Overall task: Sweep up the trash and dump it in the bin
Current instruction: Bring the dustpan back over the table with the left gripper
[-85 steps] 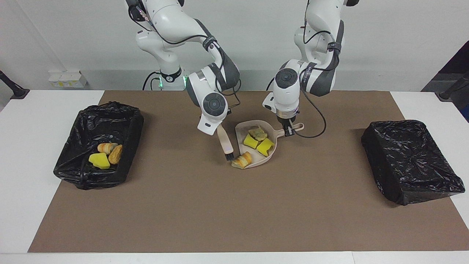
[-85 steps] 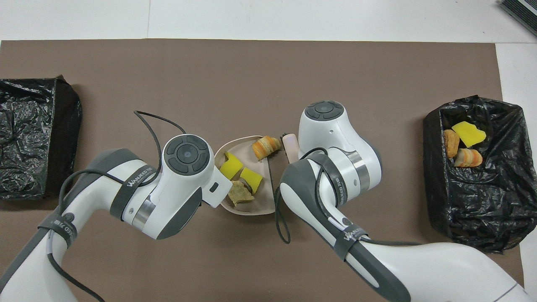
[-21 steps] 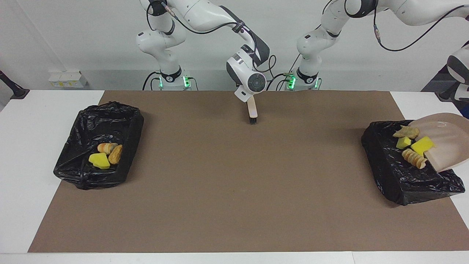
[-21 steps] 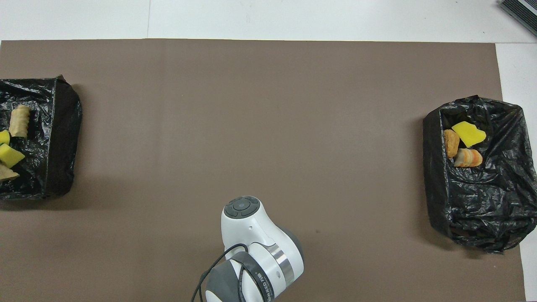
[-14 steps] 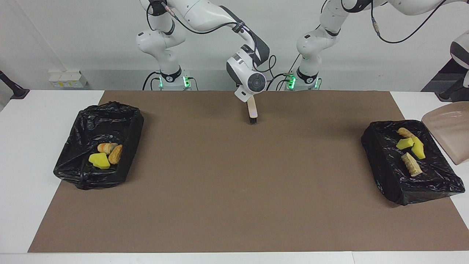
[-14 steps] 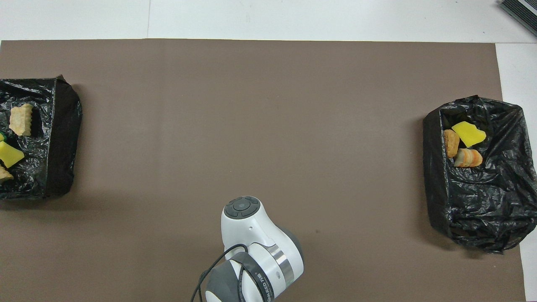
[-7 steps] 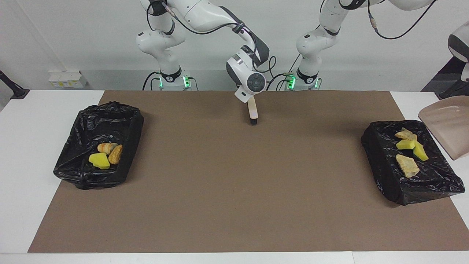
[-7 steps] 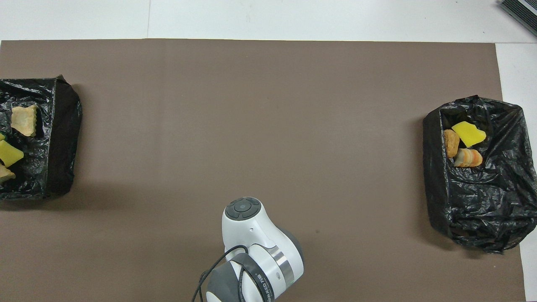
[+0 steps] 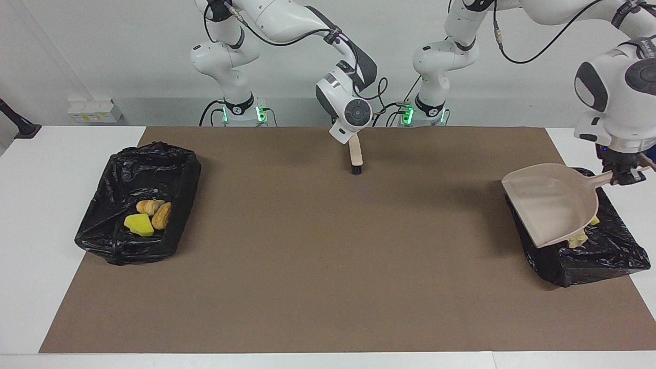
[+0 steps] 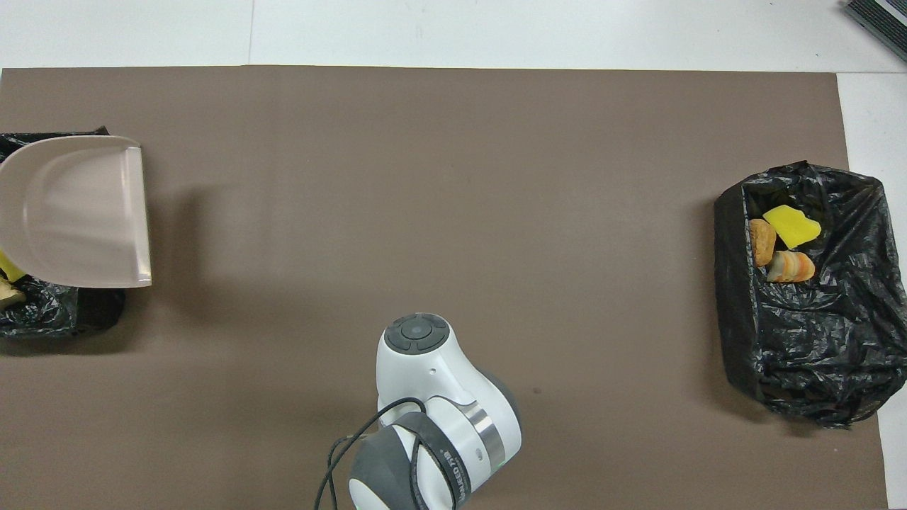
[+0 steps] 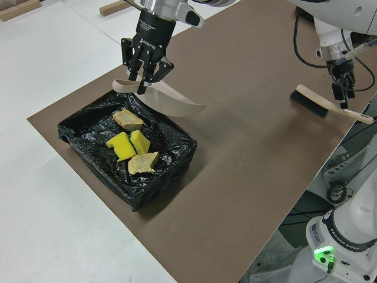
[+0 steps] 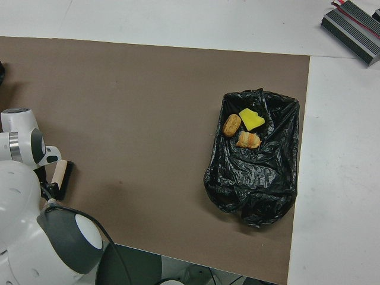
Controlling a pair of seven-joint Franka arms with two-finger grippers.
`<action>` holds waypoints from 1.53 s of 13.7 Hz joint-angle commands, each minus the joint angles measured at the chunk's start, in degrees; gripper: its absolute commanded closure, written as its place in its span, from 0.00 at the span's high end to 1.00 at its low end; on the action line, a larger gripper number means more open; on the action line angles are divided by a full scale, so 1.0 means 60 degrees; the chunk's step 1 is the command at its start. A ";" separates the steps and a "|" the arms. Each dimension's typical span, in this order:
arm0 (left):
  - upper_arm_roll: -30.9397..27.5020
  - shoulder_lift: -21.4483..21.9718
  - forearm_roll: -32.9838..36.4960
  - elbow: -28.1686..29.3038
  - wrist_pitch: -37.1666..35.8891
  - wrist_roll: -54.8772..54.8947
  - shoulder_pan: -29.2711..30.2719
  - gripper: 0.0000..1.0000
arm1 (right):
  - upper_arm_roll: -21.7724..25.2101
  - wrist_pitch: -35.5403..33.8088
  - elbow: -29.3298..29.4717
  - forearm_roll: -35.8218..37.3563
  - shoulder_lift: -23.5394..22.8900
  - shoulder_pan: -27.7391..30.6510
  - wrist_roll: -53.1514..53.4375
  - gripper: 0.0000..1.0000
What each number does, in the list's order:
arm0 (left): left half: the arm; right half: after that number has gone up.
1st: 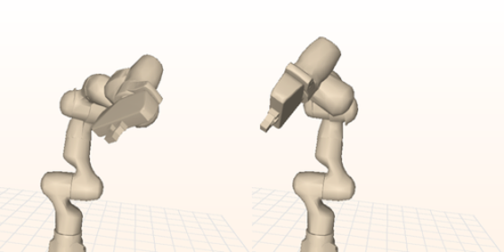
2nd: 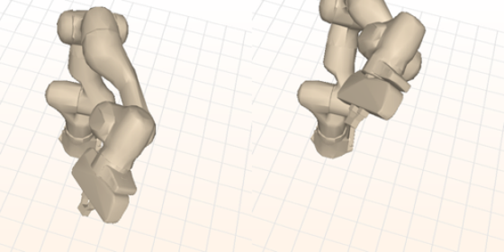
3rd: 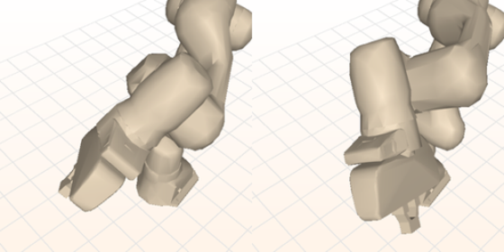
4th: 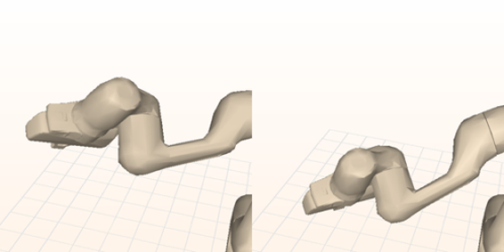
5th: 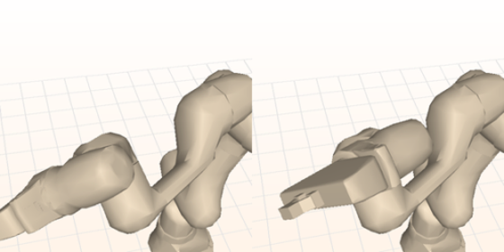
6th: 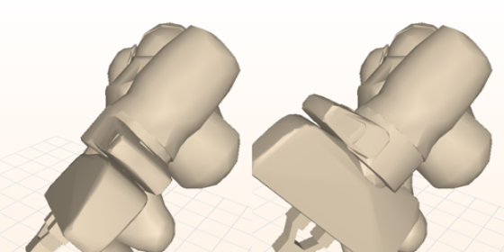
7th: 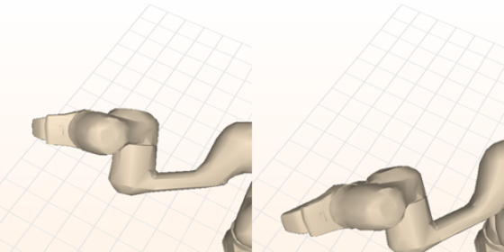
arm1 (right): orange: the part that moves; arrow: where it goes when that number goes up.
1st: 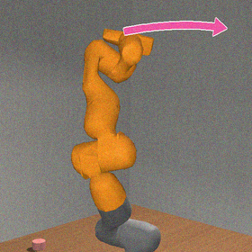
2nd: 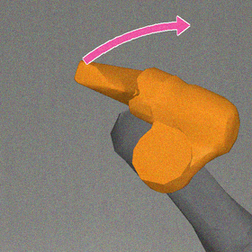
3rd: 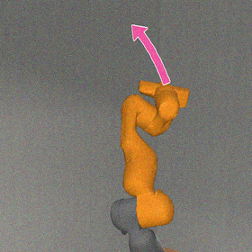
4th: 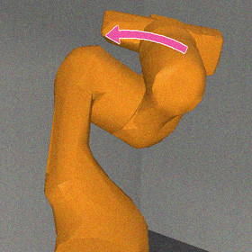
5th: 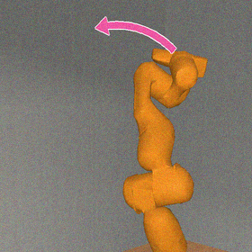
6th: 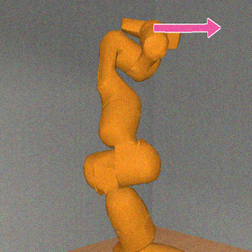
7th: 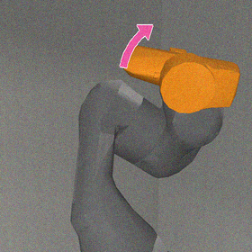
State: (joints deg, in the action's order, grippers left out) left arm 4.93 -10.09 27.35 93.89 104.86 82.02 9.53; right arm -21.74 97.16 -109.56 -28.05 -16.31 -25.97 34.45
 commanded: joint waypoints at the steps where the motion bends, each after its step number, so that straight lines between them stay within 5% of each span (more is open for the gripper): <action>1: -0.0134 0.0481 -0.0646 0.0902 -0.0206 -0.1869 -0.0984 0.00 | 0.0020 -0.0461 0.0462 -0.0042 0.0096 0.0782 -0.0205 1.00; 10: -0.0119 0.0437 -0.3648 0.2193 0.0188 -1.1842 -0.4485 0.00 | 0.0020 -0.0520 0.0755 0.2286 0.0387 0.4340 -0.2548 1.00; 14: -0.0119 0.0116 -0.4645 0.2369 0.1636 -1.5886 -0.5863 0.00 | 0.0049 -0.0243 0.1267 0.3485 0.0404 0.4915 -0.3194 1.00; 21: -0.0104 -0.0501 -0.5452 0.2310 0.2767 -1.7287 -0.6583 0.00 | 0.0108 -0.0256 0.2484 0.5070 0.0433 0.5383 -0.3911 1.00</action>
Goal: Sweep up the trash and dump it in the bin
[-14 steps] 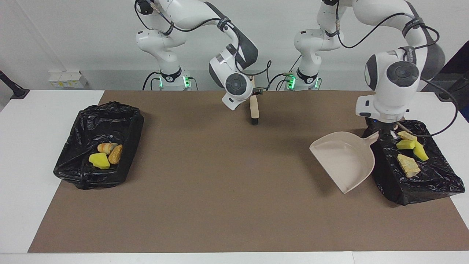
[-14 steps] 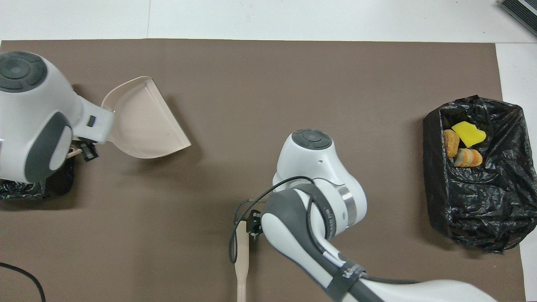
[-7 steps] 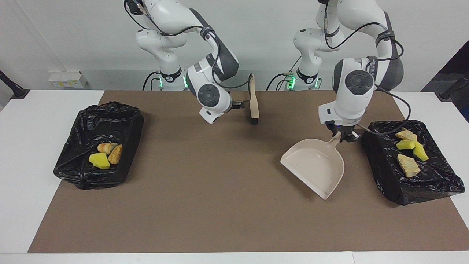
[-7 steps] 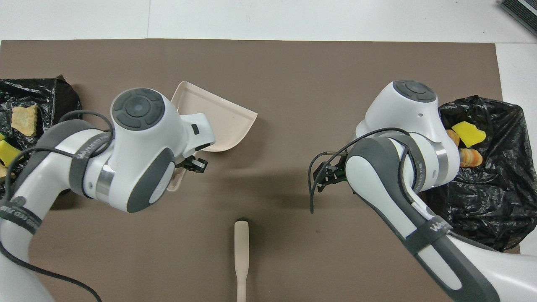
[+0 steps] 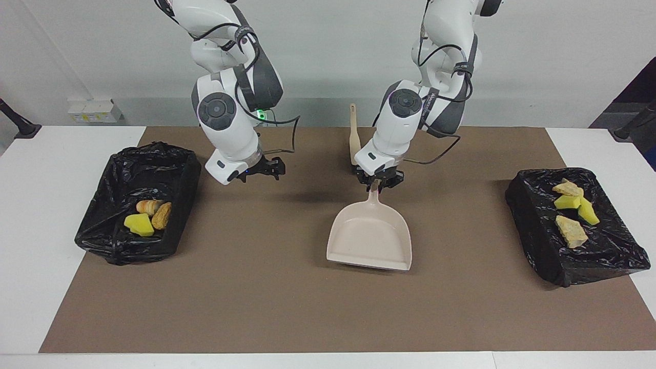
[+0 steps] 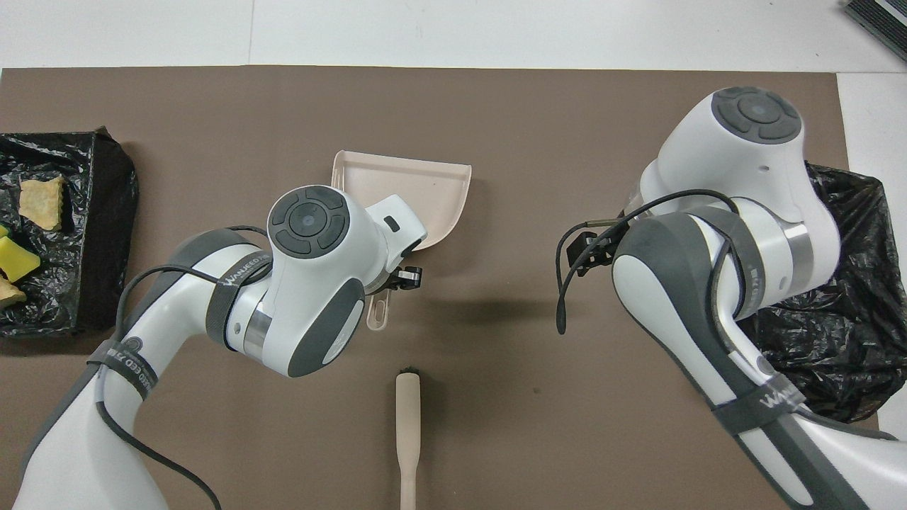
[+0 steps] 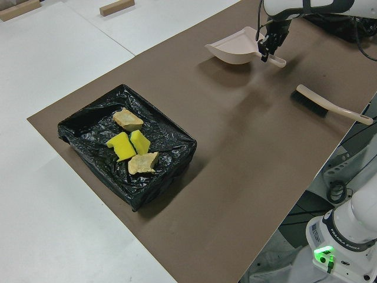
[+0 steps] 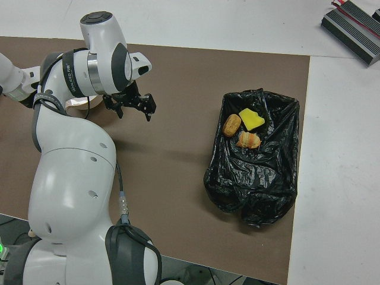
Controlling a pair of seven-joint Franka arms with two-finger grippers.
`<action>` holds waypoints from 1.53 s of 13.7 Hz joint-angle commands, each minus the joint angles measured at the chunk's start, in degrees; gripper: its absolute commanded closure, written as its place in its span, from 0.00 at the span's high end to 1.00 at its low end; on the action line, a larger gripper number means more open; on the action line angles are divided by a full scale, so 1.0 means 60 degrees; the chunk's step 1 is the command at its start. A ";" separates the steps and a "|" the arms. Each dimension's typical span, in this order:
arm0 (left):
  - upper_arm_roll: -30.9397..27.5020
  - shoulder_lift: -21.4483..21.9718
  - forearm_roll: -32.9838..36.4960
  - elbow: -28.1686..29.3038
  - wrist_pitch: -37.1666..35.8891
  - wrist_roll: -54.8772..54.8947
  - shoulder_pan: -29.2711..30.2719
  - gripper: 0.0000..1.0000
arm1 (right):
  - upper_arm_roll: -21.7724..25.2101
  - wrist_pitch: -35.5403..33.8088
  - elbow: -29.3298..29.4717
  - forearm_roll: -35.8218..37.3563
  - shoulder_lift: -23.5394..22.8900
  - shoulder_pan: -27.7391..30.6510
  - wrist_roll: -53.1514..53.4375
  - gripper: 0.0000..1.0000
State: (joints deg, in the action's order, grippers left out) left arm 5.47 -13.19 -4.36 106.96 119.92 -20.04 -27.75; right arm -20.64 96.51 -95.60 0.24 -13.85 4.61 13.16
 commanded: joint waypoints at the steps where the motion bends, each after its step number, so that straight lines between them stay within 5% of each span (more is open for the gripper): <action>1: -0.0194 -0.0100 -0.0166 0.0146 0.0257 -0.0277 -0.0414 0.00 | -0.0061 -0.0147 0.0360 0.0442 0.0009 0.0416 -0.0362 1.00; 6: -0.0194 -0.0262 -0.0181 0.0205 0.0243 -0.0497 -0.0737 0.00 | 0.0201 -0.0133 0.0714 0.0443 0.0067 0.0873 -0.0799 1.00; 9: -0.0194 -0.0262 -0.0181 0.0438 0.0257 -0.0497 -0.1073 0.48 | 0.1678 -0.0147 0.0729 0.0443 0.0374 0.0230 -0.1721 1.00; 11: -0.0208 -0.0247 -0.0166 0.0439 0.0053 -0.0468 -0.0986 0.99 | 0.2586 -0.0147 0.0729 0.0443 0.0564 -0.0298 -0.2235 1.00; 16: -0.0340 0.0922 -0.0020 0.0454 -0.1573 -0.0263 0.0518 1.00 | 0.3865 -0.0570 0.0714 0.0428 0.1384 -0.0549 -0.3467 1.00; 21: -0.0369 0.2359 0.0053 0.0222 -0.2409 0.3098 0.2834 1.00 | 0.4113 -0.1583 0.0729 -0.0097 0.2190 -0.0490 -0.3525 1.00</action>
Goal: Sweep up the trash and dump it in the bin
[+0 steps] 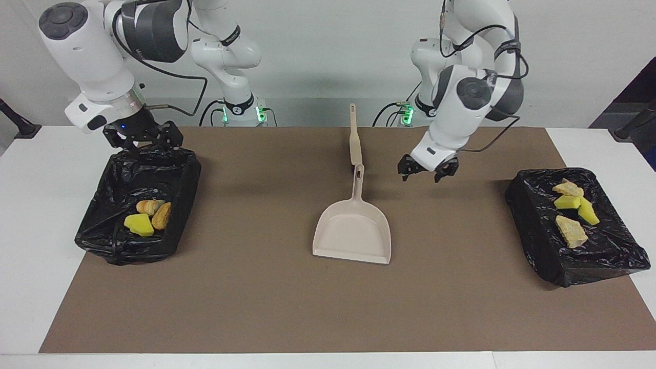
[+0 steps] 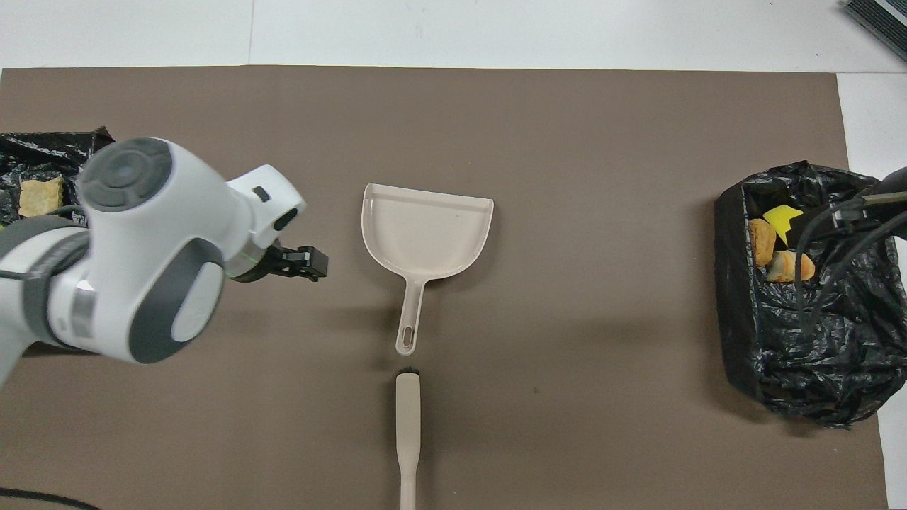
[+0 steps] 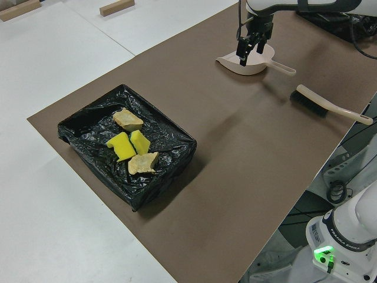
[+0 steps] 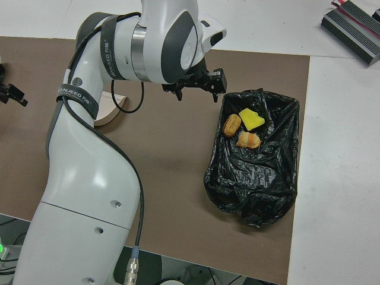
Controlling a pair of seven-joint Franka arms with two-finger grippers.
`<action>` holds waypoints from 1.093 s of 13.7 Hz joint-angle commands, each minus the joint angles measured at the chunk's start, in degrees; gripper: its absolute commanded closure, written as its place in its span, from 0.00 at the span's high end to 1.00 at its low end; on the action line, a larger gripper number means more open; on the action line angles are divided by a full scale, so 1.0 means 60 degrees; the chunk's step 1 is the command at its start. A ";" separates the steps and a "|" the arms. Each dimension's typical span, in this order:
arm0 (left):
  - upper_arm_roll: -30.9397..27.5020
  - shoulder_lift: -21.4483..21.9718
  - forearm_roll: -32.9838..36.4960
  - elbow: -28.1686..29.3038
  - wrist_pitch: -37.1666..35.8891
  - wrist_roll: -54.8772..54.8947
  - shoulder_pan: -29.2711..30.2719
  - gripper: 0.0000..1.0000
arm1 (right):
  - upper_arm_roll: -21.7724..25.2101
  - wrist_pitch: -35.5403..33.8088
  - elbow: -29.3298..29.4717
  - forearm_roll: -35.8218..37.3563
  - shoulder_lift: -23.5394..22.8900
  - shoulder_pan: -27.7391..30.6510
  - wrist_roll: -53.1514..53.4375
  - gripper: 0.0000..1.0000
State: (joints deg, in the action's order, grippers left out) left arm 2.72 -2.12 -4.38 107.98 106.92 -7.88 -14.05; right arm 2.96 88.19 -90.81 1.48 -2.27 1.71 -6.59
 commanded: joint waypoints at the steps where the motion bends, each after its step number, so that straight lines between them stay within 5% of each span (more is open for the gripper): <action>1: 0.0060 0.0543 0.0172 -0.0342 -0.0460 0.1513 0.0860 1.00 | 0.0181 -0.0124 -0.0230 -0.0291 0.0579 -0.0007 -0.0235 1.00; 8: -0.0072 0.0486 0.0686 -0.3447 -0.3505 0.2512 0.1534 1.00 | 0.0064 -0.0124 -0.0319 -0.0131 0.0641 -0.0125 -0.0250 1.00; 12: -0.0130 0.0558 0.0642 -0.3393 -0.3392 0.3463 0.1741 1.00 | -0.0053 -0.0546 0.0205 0.0908 0.0379 -0.0680 -0.0119 1.00; 15: -0.0116 0.0529 0.0656 -0.3422 -0.3377 0.3510 0.1800 1.00 | -0.0083 -0.0870 0.0428 0.0619 0.0378 -0.0696 0.0057 1.00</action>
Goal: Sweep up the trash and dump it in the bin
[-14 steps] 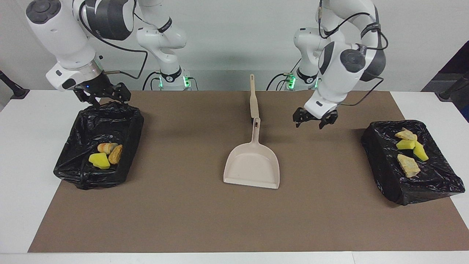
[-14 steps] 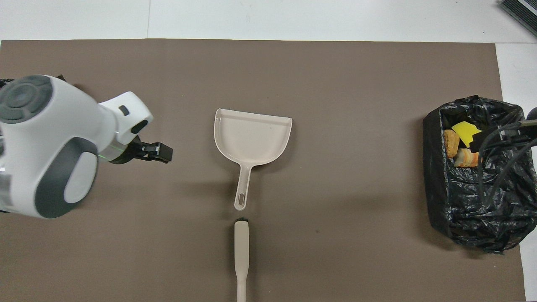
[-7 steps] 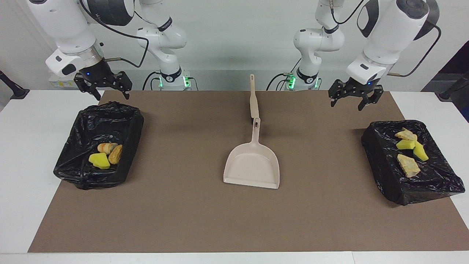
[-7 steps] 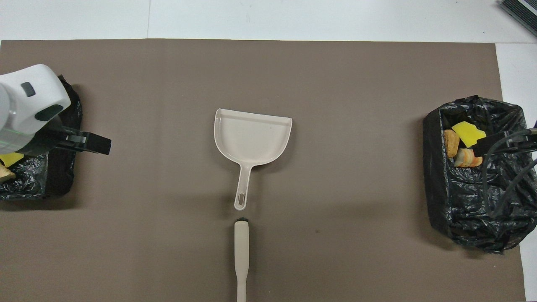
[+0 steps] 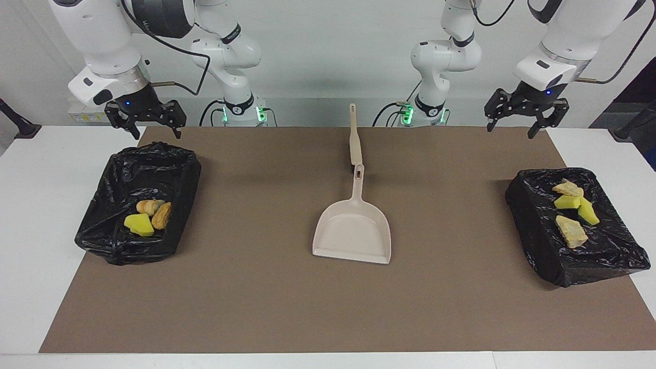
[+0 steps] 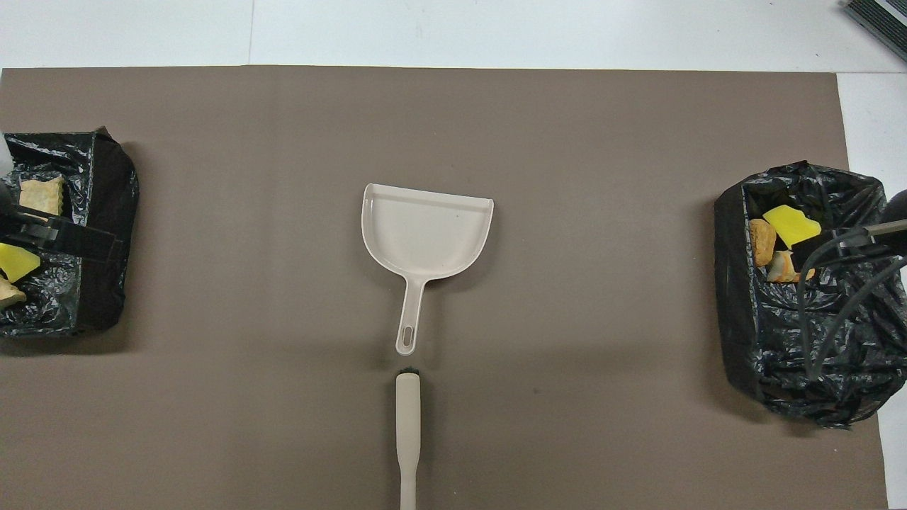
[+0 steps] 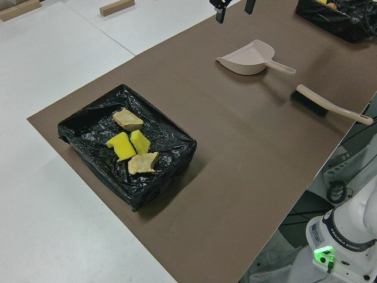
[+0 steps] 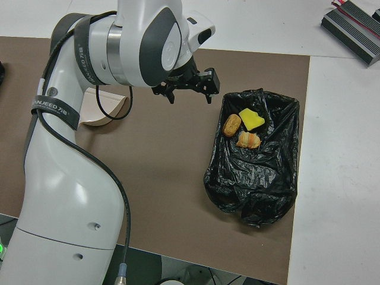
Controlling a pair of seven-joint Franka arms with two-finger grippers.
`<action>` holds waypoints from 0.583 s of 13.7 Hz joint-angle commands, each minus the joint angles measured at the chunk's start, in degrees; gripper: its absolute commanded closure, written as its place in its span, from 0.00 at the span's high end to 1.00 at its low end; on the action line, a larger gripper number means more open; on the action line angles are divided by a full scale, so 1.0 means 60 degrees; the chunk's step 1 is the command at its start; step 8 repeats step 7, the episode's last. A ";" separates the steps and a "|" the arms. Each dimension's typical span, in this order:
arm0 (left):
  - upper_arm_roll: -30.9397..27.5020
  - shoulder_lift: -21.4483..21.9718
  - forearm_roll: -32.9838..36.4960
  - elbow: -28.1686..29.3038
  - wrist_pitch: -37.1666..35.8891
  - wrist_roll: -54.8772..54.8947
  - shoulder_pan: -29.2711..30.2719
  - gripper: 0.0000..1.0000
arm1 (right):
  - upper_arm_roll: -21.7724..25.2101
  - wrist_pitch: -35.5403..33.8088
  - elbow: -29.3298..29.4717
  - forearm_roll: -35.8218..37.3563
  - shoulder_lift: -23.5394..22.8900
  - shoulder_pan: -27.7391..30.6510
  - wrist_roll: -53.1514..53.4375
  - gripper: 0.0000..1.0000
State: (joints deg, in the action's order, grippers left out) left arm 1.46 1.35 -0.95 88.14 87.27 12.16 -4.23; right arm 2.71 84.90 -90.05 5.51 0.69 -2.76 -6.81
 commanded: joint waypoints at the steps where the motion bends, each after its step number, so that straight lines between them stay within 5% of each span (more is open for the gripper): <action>1: 0.0079 -0.0050 0.0086 -0.0129 -0.0116 0.0142 0.0207 1.00 | -0.0027 -0.0453 0.0228 -0.0359 -0.0028 0.0064 0.0472 1.00; 8: -0.0097 -0.0021 0.0042 -0.0085 -0.0204 -0.0269 0.0251 1.00 | -0.0042 -0.0469 0.0111 -0.0464 0.0031 0.0035 0.0959 1.00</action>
